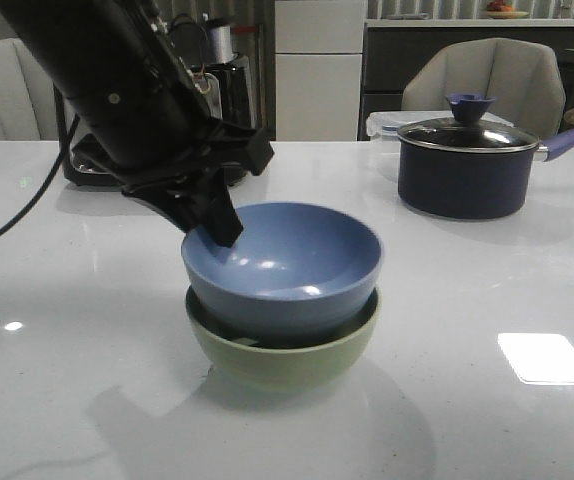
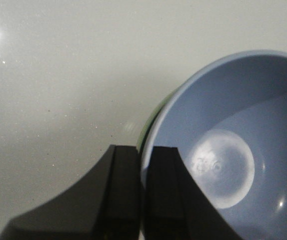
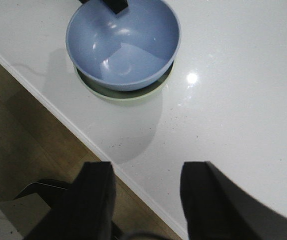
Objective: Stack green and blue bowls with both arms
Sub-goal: 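Carry the blue bowl over the green bowl and lower it inside, then open the left gripper and lift it away from the stack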
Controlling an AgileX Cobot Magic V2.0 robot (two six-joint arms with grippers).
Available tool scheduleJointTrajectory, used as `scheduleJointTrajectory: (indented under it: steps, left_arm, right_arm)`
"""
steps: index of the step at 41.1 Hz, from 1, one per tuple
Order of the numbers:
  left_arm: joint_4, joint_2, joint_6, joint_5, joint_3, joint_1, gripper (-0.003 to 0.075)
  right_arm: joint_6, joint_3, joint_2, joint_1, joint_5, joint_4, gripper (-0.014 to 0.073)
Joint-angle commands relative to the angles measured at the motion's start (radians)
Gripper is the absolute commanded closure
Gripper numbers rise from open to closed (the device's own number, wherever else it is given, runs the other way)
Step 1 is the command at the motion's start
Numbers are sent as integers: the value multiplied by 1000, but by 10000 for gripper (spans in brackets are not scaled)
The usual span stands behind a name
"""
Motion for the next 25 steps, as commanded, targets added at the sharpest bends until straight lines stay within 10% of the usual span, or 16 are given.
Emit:
scheduleJointTrajectory:
  steps: [1, 9, 20, 25]
  left_arm:
    - [-27, -33, 1, -43, -24, -8, 627]
    - [-27, -11, 1, -19, -24, -8, 597]
    - [-32, -18, 19, -23, -25, -8, 296]
    - [-25, -75, 22, -16, -25, -8, 283]
  right_arm:
    - [-12, -26, -7, -1, -60, 16, 167]
    - [-12, -26, -7, -1, -60, 16, 167]
    - [-12, -26, -7, -1, -60, 16, 167]
    - [-12, -26, -7, -1, -60, 16, 167]
